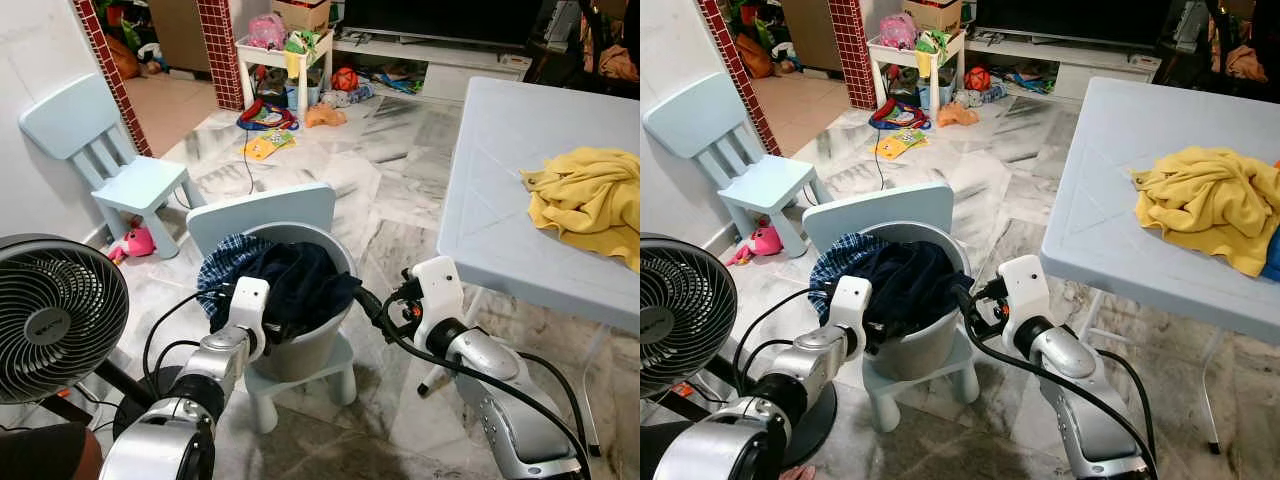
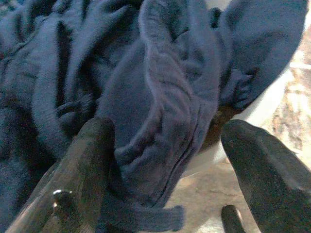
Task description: Hang hanger
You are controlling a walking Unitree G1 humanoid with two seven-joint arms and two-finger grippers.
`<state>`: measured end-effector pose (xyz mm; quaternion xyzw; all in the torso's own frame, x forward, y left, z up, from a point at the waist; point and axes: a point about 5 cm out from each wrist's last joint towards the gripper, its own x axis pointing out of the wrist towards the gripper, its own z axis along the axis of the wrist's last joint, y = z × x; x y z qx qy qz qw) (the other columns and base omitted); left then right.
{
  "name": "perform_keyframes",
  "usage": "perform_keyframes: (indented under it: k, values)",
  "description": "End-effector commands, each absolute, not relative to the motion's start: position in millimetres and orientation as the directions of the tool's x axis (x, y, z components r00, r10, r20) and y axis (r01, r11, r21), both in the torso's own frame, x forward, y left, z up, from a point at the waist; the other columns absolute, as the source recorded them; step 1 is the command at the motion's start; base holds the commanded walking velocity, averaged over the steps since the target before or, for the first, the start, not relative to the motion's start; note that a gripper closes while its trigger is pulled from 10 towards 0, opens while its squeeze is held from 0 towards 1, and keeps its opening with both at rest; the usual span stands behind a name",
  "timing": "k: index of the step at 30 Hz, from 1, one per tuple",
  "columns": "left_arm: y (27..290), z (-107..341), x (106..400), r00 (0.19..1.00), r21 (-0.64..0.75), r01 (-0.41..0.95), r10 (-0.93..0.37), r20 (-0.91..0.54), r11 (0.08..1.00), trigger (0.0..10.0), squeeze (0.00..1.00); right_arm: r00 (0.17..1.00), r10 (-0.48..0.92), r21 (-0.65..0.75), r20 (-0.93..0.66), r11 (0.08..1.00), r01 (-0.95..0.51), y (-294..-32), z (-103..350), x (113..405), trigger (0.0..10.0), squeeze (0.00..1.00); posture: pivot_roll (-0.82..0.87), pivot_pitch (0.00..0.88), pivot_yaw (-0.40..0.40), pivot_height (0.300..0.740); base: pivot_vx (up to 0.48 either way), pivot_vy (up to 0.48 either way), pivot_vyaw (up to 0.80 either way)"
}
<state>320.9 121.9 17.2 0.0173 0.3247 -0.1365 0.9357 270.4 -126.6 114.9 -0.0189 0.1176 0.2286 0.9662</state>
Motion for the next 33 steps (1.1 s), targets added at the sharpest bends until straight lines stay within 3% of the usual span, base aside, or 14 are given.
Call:
perform_keyframes:
  k: [1,3,4,5,28,31,33]
  values:
    - [119.4,19.2,322.7,0.746,-0.052,0.296,-0.265,-0.612,0.954,10.0,0.00,0.873,0.432,0.006,-0.227,0.897,-0.443,-126.8,119.4,270.3,10.0,0.00,-0.19,0.068,0.030,0.740,0.000,0.000,0.00]
    - [118.8,18.8,322.4,0.743,-0.055,0.299,-0.269,-0.613,0.953,10.0,0.00,0.873,0.432,0.006,-0.227,0.897,-0.443,-126.8,119.4,270.2,10.0,0.00,-0.19,0.068,0.030,0.740,0.000,0.000,0.00]
    - [118.6,17.7,321.6,0.738,-0.051,0.308,-0.272,-0.617,0.950,8.2,0.00,0.873,0.432,0.006,-0.227,0.897,-0.442,-126.9,119.5,270.1,10.0,0.00,-0.19,0.069,0.030,0.740,0.000,0.000,0.00]
    - [118.8,16.3,320.3,0.733,-0.048,0.319,-0.279,-0.620,0.947,0.0,0.00,0.873,0.432,0.005,-0.228,0.897,-0.442,-127.0,119.6,270.0,10.0,0.00,-0.19,0.069,0.030,0.740,0.000,0.000,0.00]
    - [120.4,14.9,318.9,0.728,-0.038,0.355,-0.301,-0.616,0.934,0.0,0.00,0.872,0.436,-0.001,-0.223,0.894,-0.447,-125.5,120.3,274.3,10.0,0.00,-0.19,0.050,0.030,0.740,0.000,0.000,0.00]
    - [121.3,17.1,320.9,0.741,-0.012,0.360,-0.294,-0.603,0.933,0.0,0.00,0.872,0.435,0.000,-0.223,0.895,-0.447,-125.1,120.0,274.1,10.0,0.00,-0.19,0.049,0.031,0.740,0.000,0.000,0.00]
    - [124.2,20.4,324.1,0.762,0.077,0.375,-0.261,-0.592,0.924,0.0,0.00,0.873,0.435,0.000,-0.223,0.895,-0.446,-125.1,119.7,273.9,10.0,0.00,-0.19,0.048,0.032,0.740,0.000,0.000,0.00]
